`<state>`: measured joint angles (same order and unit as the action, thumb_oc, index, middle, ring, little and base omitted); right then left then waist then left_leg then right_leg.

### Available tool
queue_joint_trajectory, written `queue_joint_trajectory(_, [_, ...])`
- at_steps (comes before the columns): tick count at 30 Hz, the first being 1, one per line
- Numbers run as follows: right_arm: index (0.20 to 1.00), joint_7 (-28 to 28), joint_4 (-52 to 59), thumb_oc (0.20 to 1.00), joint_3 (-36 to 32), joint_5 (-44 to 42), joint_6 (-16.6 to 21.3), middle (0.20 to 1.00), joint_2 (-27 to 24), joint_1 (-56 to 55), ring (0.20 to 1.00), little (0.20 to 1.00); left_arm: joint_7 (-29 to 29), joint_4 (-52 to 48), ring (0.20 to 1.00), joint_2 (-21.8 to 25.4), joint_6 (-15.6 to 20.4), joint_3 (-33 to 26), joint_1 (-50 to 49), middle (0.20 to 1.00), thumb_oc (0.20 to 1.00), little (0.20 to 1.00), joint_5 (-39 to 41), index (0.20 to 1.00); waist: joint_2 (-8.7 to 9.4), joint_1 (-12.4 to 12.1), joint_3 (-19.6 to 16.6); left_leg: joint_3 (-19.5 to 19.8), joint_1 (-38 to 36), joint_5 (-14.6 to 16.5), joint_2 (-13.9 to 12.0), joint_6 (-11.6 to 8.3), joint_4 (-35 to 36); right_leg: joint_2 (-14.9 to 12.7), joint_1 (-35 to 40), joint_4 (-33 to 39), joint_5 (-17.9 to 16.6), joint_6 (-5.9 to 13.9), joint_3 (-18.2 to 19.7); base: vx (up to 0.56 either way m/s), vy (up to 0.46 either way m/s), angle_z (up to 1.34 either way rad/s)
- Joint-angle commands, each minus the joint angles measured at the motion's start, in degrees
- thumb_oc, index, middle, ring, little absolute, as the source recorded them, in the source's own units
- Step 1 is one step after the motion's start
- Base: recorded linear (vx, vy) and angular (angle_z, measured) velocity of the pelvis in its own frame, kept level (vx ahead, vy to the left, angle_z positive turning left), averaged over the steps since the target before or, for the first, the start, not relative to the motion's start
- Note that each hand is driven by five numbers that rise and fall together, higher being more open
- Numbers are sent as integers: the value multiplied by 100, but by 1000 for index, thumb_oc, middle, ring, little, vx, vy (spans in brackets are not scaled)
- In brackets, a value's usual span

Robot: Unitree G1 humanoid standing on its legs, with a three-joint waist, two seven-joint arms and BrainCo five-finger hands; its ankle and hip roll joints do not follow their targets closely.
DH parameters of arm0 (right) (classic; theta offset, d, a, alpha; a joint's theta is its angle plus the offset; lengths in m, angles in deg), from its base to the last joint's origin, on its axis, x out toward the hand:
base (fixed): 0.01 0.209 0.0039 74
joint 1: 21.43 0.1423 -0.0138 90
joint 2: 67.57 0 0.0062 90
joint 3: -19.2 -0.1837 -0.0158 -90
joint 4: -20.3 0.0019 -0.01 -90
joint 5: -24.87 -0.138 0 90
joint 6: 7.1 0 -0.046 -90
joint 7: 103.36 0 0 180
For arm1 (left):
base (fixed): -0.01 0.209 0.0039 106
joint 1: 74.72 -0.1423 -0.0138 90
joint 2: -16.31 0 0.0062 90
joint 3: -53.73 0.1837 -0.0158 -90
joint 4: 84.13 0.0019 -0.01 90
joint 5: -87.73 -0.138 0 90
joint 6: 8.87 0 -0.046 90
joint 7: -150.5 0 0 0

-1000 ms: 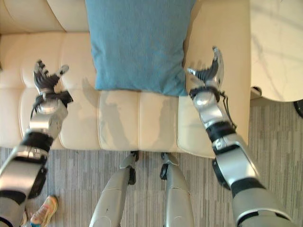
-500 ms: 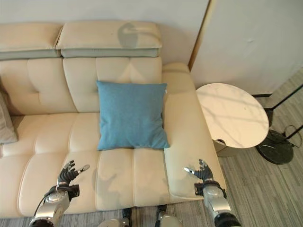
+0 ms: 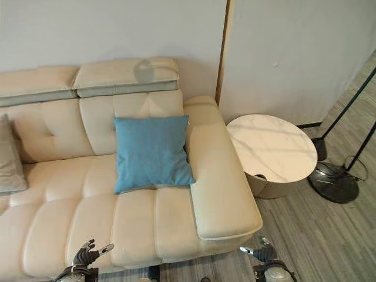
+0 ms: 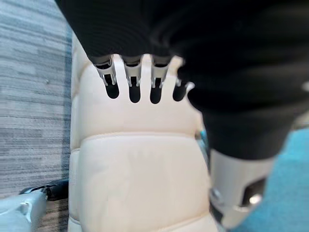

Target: Pick up all the scattered cushions and arrange them neatly on the sofa.

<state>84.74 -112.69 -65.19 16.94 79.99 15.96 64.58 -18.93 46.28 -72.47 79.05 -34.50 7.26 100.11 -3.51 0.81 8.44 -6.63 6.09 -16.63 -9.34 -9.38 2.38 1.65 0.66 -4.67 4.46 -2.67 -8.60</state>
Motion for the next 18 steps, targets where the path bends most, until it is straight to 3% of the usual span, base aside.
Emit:
queue_joint_trajectory(1, [1000,16,556,1000,-134,-76,119,1000,17,420,1000,1000,30,-661,1000,301,203,-318,280,1000,1000,1000,45,1000,438,37,239,-215,-54,850,794,550,-28,-161,296,85,316,525,-26,-264,-101,-11])
queue_joint_trajectory(4, [1000,-24,913,1000,-113,-259,193,1000,81,421,1000,1000,78,-900,1000,219,318,-463,227,1000,1000,1000,334,1000,580,35,125,-473,-302,1689,790,726,-1100,-298,262,461,71,570,-77,-182,-67,2])
queue_joint_trajectory(7, [1000,-12,1077,1000,-140,-273,194,1000,157,337,1000,1000,126,-1062,1000,207,316,-482,211,1000,1000,1000,323,1000,550,85,-40,-599,-740,1933,748,750,-904,-268,236,561,39,609,-138,-54,11,8])
queue_joint_trajectory(8, [1000,-11,1082,1000,-140,-272,191,1000,156,331,1000,1000,126,-1067,1000,205,313,-481,205,1000,1000,1000,322,1000,549,82,-33,-602,-774,1920,751,750,-867,-267,253,563,40,610,-136,-26,66,10])
queue_joint_trajectory(10, [1000,11,1244,1000,-188,-296,211,1000,202,221,1000,1000,112,-1247,1000,149,295,-430,156,1000,1000,1000,240,1000,438,176,-202,-603,-1091,1723,714,671,90,-190,247,726,-14,645,-229,-28,95,8])
queue_joint_trajectory(18, [1000,58,1643,1000,-297,-258,196,1000,238,59,1000,1000,-19,-1472,1000,56,206,-356,13,1000,1000,1000,129,1000,426,207,-307,-525,-1199,1826,780,669,262,-247,362,967,-227,728,-229,-58,117,13])
